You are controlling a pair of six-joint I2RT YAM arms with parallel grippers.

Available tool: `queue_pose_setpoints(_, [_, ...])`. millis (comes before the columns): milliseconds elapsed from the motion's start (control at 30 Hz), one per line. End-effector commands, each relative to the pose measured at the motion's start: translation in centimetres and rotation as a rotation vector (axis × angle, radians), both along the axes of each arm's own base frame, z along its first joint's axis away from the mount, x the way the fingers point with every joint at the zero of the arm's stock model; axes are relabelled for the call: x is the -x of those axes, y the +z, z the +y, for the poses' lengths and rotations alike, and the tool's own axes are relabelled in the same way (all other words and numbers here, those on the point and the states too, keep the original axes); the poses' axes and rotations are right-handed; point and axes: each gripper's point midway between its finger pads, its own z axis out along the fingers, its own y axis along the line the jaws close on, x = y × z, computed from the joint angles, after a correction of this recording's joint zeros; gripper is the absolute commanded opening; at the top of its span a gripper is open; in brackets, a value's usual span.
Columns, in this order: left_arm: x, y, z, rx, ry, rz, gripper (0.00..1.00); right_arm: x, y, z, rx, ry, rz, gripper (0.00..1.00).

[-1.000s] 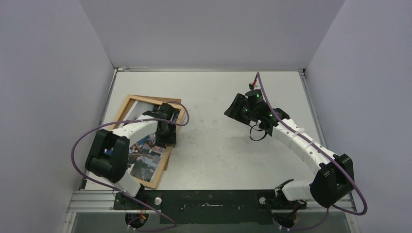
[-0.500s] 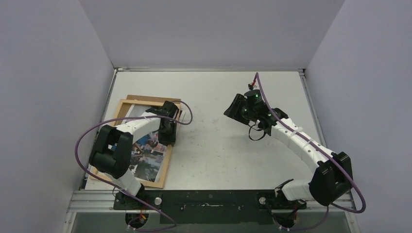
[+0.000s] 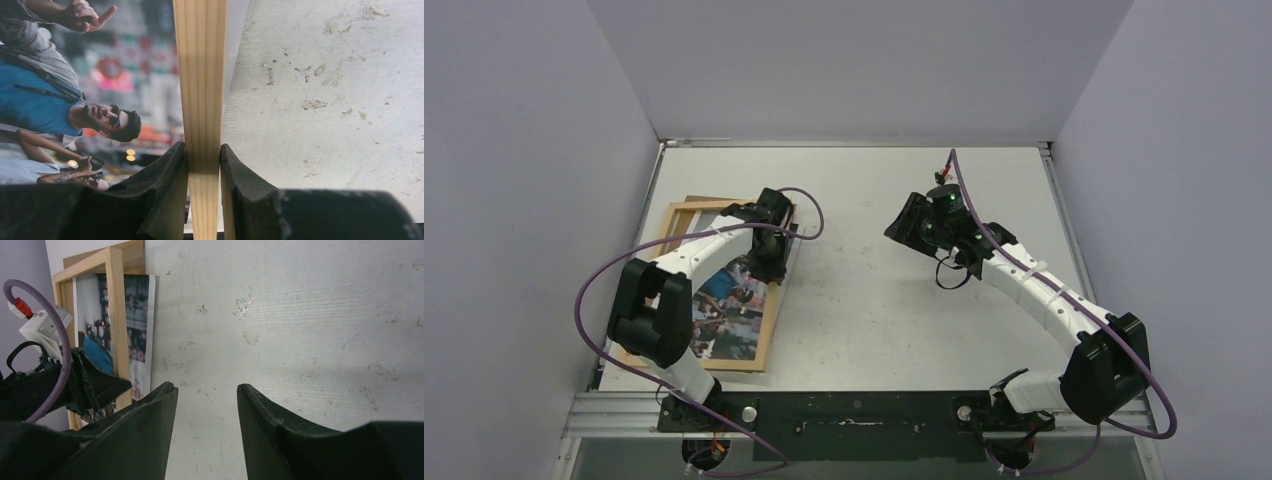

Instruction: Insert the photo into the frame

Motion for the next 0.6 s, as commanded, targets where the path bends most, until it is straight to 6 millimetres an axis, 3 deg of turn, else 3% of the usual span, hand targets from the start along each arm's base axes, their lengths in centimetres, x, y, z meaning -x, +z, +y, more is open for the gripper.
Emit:
queue_pose_setpoints(0, [-1.3,4.2,1.3,-0.073,-0.025,-0.085,0.00,-0.7,0.8,0.6,-0.025,-0.004,-0.040,0.48])
queue_pose_setpoints(300, [-3.6,9.0,3.1,-0.175,-0.046,-0.205,0.00,-0.4,1.0,1.6,-0.075,0.028,-0.036,0.50])
queue_pose_setpoints(567, [-6.1,12.7,1.3,-0.082,-0.025,-0.329,0.00,0.0,1.4,3.5,-0.188,0.056,-0.035,0.51])
